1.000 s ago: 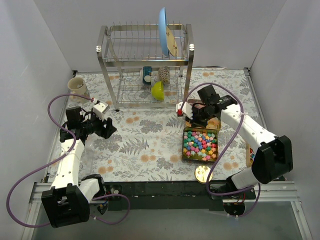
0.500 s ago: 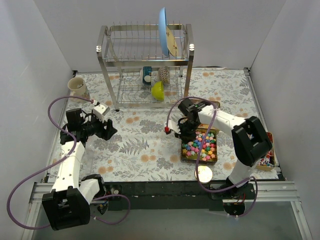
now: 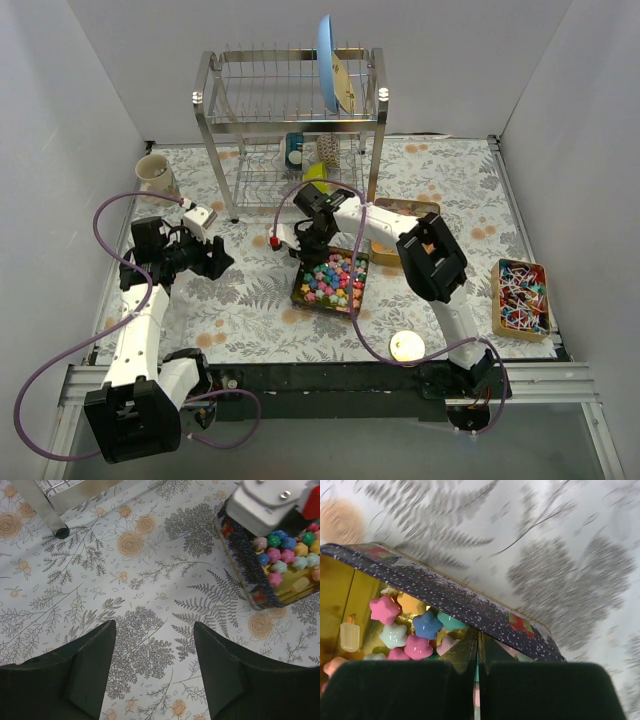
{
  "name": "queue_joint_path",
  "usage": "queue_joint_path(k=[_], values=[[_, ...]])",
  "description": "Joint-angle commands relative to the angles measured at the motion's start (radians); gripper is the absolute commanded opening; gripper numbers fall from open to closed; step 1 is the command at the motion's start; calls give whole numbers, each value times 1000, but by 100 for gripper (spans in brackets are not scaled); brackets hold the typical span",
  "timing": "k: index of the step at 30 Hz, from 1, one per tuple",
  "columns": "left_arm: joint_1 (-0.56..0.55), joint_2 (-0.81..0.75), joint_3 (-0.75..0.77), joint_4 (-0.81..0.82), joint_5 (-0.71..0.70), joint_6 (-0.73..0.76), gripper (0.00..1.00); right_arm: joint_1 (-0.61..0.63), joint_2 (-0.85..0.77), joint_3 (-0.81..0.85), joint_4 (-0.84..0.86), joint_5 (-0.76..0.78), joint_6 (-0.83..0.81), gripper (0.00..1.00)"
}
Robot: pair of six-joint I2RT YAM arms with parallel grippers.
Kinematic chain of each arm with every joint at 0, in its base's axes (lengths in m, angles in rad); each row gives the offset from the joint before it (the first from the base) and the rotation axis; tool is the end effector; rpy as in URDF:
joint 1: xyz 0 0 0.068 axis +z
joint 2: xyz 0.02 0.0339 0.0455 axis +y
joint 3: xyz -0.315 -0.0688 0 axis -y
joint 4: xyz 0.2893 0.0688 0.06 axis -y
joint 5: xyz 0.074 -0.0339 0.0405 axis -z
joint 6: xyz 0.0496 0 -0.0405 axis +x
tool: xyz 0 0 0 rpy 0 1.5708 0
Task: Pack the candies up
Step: Move the storage box to the center of the board.
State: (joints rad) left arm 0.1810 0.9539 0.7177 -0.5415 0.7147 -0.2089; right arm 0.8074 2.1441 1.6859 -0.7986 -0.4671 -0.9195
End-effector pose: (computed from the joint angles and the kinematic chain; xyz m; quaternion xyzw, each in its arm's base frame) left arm 0.2149 0.0063 0.2829 -0.0349 0.8739 -0.3277 0.3573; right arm 0.3388 0.3864 0.1915 -0.7539 0.5969 0.2197 0.1647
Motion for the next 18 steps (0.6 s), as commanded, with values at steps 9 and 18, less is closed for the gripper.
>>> queue_joint_path(k=[9, 18], values=[[-2, -50, 26, -41, -4, -11, 63, -14, 221, 331, 134, 117, 21, 1], [-2, -43, 20, 9, 21, -3, 64, -63, 21, 295, 70, 38, 106, 14]])
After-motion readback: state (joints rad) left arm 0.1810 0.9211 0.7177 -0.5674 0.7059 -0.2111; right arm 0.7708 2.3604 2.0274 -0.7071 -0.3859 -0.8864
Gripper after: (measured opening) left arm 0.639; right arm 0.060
